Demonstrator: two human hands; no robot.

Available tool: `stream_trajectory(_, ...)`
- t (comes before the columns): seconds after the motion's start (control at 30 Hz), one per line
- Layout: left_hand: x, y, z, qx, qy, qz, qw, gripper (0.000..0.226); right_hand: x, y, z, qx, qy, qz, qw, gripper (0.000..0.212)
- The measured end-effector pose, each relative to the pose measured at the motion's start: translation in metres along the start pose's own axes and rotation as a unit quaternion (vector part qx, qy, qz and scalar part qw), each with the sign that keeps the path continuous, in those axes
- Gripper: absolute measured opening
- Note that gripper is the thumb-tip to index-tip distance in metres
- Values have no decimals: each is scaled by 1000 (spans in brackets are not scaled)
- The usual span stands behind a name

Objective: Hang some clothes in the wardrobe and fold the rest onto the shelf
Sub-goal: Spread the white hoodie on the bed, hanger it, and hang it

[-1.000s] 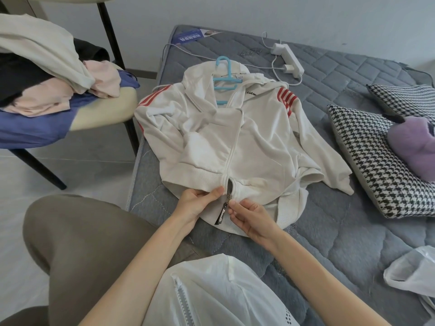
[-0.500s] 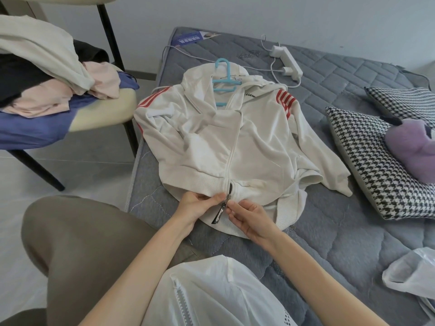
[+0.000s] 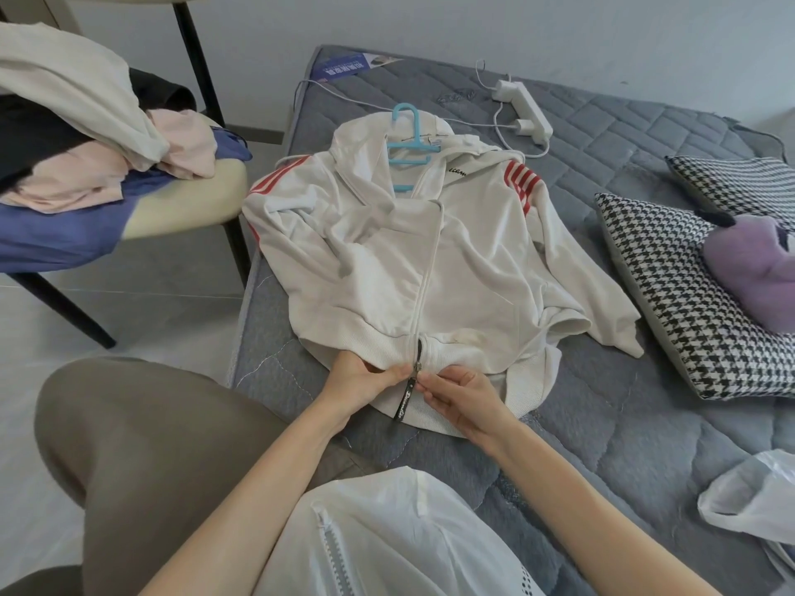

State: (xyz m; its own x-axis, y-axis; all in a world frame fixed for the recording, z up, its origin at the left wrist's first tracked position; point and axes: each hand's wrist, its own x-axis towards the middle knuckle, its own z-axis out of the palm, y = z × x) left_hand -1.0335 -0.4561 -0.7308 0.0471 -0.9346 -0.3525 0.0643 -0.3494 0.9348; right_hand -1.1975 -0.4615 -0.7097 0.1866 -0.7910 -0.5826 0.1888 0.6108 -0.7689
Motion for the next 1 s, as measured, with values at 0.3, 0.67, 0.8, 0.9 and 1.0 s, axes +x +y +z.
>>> stream_trajectory(0.3,0,-3,2,56,2,-4,998,20,-11,5,-6,15,-17,64,998,4)
stream_trajectory(0.67,1,-5,-2,101,-7,-11,995,27,-22,-25,-4,-81,-92,188,975,14)
stream_trajectory(0.8,3,-5,1,139,-31,-22,990,31,-18,-38,-12,-74,-48,143,986,18)
stream_trajectory(0.9,2,-7,1,139,-50,-19,989,23,-8,-38,-8,-61,-27,136,989,17)
stream_trajectory(1.0,1,-10,-1,124,-57,-22,990,36,1,-41,-1,-58,-15,142,988,16)
